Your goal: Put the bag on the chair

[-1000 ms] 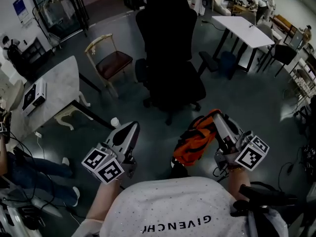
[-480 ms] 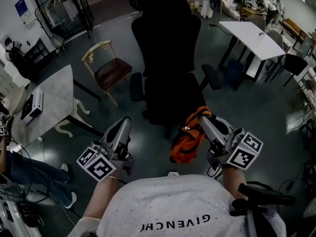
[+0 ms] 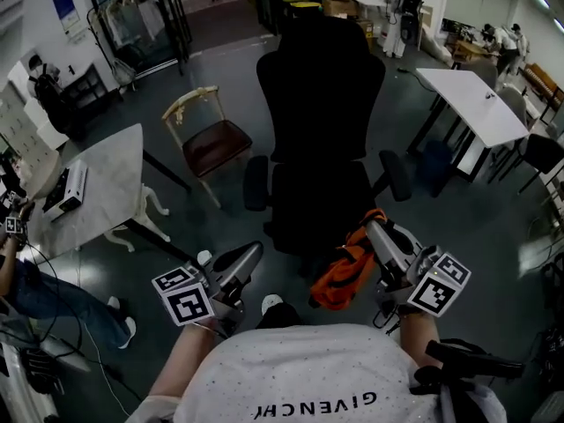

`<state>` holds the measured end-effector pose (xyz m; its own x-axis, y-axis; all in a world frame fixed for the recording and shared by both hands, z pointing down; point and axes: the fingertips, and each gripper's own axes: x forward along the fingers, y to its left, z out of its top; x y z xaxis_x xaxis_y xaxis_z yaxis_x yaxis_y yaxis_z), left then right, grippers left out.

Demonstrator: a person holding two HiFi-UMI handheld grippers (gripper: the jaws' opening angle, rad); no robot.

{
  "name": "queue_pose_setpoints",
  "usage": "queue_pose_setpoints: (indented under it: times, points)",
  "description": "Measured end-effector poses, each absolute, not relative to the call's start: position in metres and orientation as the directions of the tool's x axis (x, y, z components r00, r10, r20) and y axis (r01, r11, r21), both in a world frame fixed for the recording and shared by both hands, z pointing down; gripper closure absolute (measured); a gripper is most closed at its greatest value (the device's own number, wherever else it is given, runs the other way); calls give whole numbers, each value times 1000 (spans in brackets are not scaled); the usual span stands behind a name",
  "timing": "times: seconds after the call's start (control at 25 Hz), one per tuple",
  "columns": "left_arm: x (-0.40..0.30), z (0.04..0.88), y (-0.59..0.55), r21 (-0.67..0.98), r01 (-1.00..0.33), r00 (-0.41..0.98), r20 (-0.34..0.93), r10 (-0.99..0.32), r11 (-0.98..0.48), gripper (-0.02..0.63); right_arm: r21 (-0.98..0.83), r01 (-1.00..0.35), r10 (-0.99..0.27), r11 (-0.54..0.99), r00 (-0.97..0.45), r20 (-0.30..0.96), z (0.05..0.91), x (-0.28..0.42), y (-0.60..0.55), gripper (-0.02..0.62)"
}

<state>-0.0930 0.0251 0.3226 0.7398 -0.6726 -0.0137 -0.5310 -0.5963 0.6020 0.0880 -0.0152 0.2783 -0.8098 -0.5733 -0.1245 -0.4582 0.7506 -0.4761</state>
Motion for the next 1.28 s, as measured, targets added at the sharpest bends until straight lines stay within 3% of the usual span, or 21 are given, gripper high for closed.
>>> queue_pose_setpoints:
  times: [0.32,0.52,0.8,1.04,1.28]
  points:
    - [-84,337,-70,546,-504,816,47,-577,-669,603,-482,-521,-624,704,-778,-70,291,82,-84,597]
    - [-101,288,-151,431,-495,806,-96,-584,-754,598,-438,-544,-622,716,-782,-45,276,54,-145,595]
    - [-169,259,-249,385,-543,728,-226,-647,-746,597,-417,-607,-678,677,-735,-31,269,28,-239,595]
    - [-206,294,-322,418,-605,719,-78,-691,-678,611,-396,-646,-709,652,-705,-15,275,-1,-311,597]
    - [-229,324,-357,507,-592,712,-37,-702,-627,611,-430,-664,-721,612,-692,43,302,-24,-365,597]
